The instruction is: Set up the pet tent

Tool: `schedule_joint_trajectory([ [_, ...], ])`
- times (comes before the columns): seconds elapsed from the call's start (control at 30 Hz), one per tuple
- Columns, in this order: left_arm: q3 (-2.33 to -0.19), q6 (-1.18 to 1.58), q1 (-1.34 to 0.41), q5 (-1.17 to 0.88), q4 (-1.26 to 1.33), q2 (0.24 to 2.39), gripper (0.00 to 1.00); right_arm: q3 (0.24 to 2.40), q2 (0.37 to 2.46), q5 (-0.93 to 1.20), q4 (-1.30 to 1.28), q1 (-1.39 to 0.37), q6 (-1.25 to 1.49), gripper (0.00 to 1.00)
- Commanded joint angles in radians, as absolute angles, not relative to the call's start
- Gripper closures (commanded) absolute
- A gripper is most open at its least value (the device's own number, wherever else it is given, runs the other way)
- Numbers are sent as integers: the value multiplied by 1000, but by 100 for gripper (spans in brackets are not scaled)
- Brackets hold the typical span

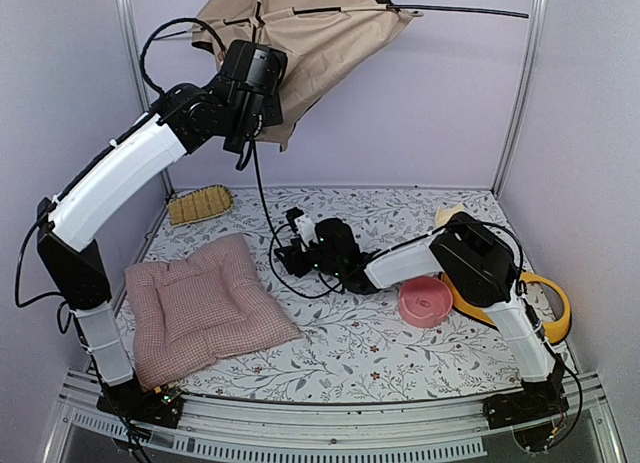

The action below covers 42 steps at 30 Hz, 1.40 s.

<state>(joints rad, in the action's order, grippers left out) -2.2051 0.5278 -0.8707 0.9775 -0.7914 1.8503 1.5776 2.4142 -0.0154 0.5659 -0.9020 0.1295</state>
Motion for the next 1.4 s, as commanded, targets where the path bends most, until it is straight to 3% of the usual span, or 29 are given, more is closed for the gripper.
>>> schedule_joint_trajectory([
  [0.0,-2206,512,-884,942,-874,1870,100,1610,2446,-3,543,-904,85,43],
  [0.5,-2209,497,-884,940,-869,1868,100,1757,2520,-80,432,-916,105,50],
  [0.63,-2209,490,-884,939,-868,1867,100,1756,2520,-93,427,-916,105,69],
  [0.77,-2208,464,-884,956,-857,1865,100,1749,2471,-104,414,-919,97,100],
  [1.37,-2178,589,-934,918,-1021,1858,100,1249,1950,90,401,-1064,207,100],
])
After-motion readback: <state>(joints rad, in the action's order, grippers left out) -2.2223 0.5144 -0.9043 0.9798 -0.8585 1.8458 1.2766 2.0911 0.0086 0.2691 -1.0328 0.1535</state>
